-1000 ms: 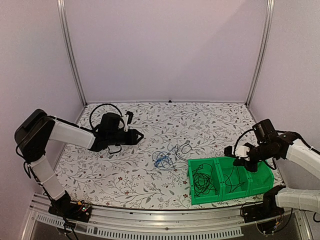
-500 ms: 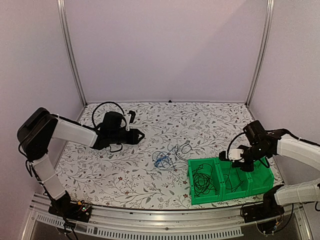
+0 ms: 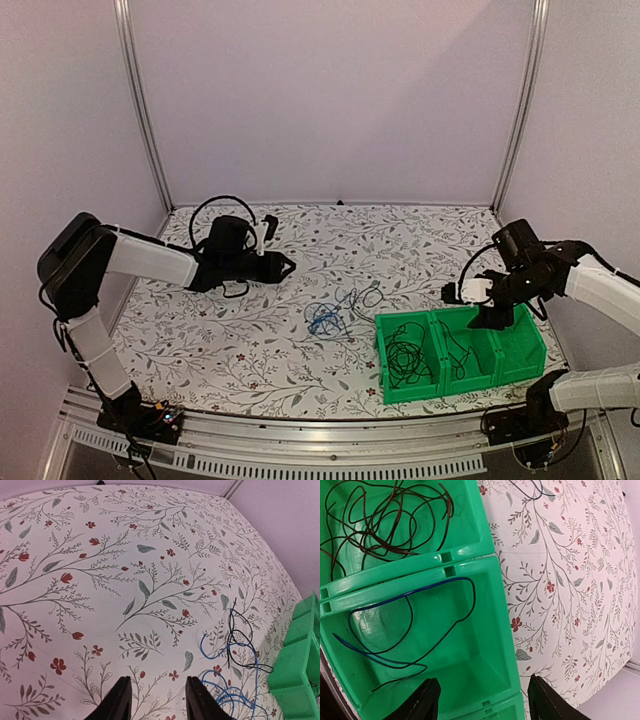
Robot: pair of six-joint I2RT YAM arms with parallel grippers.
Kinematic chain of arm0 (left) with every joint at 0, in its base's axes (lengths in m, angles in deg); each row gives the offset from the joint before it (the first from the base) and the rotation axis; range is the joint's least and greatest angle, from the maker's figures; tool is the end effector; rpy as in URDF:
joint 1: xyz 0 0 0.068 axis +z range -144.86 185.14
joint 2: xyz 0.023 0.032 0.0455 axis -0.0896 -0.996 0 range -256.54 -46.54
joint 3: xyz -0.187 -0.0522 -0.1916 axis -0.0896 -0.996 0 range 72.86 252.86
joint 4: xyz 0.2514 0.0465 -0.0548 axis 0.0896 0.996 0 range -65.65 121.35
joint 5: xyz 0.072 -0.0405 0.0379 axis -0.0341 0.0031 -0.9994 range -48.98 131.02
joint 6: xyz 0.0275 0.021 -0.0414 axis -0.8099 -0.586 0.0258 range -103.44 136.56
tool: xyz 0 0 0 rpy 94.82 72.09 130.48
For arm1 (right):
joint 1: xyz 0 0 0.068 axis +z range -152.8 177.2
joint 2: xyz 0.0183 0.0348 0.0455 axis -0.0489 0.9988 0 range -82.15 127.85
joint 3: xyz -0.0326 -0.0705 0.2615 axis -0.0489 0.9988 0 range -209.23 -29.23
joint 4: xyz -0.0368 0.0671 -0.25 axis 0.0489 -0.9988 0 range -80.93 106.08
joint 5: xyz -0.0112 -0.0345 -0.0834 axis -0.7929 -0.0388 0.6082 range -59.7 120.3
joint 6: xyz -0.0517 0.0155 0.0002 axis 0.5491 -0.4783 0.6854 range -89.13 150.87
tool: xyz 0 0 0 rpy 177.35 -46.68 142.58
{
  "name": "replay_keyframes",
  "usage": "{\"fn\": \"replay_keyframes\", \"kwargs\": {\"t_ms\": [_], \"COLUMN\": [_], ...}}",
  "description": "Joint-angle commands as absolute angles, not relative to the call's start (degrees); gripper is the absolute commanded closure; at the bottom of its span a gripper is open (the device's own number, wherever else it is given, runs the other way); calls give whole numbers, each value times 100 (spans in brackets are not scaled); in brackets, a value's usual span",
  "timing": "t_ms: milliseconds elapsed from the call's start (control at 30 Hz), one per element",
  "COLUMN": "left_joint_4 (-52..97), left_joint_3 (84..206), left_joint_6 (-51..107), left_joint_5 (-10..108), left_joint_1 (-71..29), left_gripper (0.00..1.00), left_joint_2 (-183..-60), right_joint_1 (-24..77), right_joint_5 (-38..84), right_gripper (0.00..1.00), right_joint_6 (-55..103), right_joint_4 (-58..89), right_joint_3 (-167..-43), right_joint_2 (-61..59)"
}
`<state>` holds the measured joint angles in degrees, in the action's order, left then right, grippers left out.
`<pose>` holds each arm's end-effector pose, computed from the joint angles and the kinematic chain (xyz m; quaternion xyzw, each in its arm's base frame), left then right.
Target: Untangle the cables
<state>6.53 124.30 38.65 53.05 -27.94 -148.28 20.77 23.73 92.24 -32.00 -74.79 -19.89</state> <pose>0.3046 -0.2071 0.1633 0.1337 0.8630 -0.3030 0.3816 0.1777 0.0820 0.2352 -0.6671 0.7102 -0.0177 0.2243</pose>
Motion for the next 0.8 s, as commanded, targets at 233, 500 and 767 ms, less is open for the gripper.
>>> {"fn": "replay_keyframes", "kwargs": {"t_ms": [233, 500, 767], "left_joint_4": [1154, 1891, 1942], "left_joint_3": [13143, 14068, 14252], "left_joint_6": [3114, 2821, 3317], "left_joint_5": [6588, 7092, 6906], "left_joint_1": [-3025, -3573, -3687], "left_gripper": [61, 58, 57], "left_joint_2": [-15415, -16002, -16155], "right_joint_1": [2096, 2094, 2093], "right_joint_5": [2243, 1031, 411], "right_gripper": [33, 41, 47], "right_joint_6": [9310, 7720, 6327], "right_joint_4": [-3421, -2150, -1587], "right_joint_3": [-8508, -9640, -10663], "right_joint_2": [-1896, -415, 1692]}}
